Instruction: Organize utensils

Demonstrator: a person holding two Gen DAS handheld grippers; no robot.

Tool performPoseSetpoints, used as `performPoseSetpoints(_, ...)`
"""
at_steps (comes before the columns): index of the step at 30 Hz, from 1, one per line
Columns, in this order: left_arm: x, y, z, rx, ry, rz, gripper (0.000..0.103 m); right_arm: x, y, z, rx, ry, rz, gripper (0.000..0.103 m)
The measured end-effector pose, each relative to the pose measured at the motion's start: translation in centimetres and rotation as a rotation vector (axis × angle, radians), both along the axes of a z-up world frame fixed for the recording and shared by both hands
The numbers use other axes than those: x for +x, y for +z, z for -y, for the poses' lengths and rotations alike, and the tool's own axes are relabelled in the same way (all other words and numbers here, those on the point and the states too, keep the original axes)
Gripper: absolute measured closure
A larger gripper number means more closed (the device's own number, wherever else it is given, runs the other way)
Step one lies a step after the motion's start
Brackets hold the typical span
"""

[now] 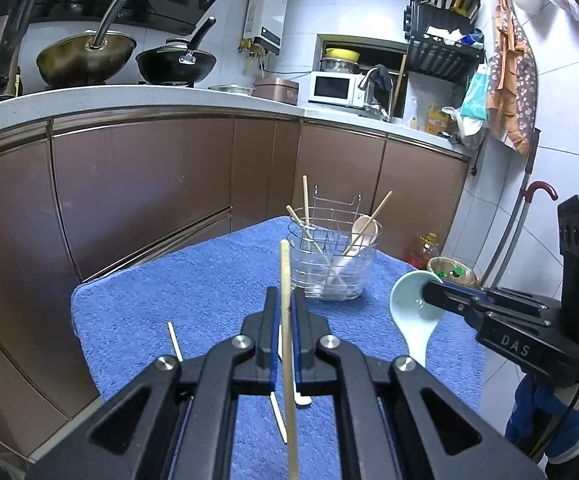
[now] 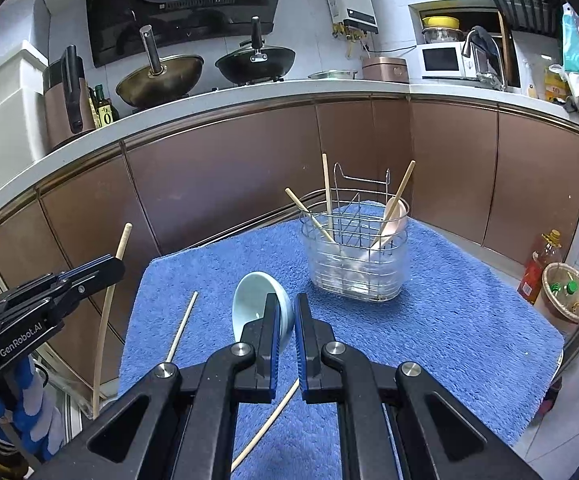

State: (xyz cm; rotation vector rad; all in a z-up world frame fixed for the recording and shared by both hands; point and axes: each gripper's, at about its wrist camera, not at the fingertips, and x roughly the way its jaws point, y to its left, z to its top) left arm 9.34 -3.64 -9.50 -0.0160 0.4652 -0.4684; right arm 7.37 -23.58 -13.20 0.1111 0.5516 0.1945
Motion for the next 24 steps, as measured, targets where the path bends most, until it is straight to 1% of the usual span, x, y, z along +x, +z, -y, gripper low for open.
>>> performPoseSetpoints(6, -1.8, 0.5, -0.6, -0.001, 0.018, 0.019, 0.099, -1.4, 0.5, 0.1, 0.007, 0.005, 0.027, 0.096)
performPoseSetpoints(11, -3.2, 1.0, -1.5, -0.029, 0.039, 0.025, 0.099, -2.6, 0.8, 0.5, 0.012, 0.004, 0.048, 0.096)
performPoseSetpoints(16, -4.0, 2.2, -3.3, -0.077, 0.071, 0.043, 0.099, -3.2, 1.0, 1.3, 0.018, -0.015, 0.068, 0.096)
performPoseSetpoints(19, -3.9, 2.9, -4.4, -0.114, 0.09, 0.04, 0.098, -3.3, 1.0, 2.2, 0.024, -0.033, 0.076, 0.096)
performPoseSetpoints(24, -3.1, 3.5, -5.3, -0.167, 0.107, 0.005, 0.099, -2.9, 0.4, 3.4, 0.037, -0.053, 0.068, 0.096)
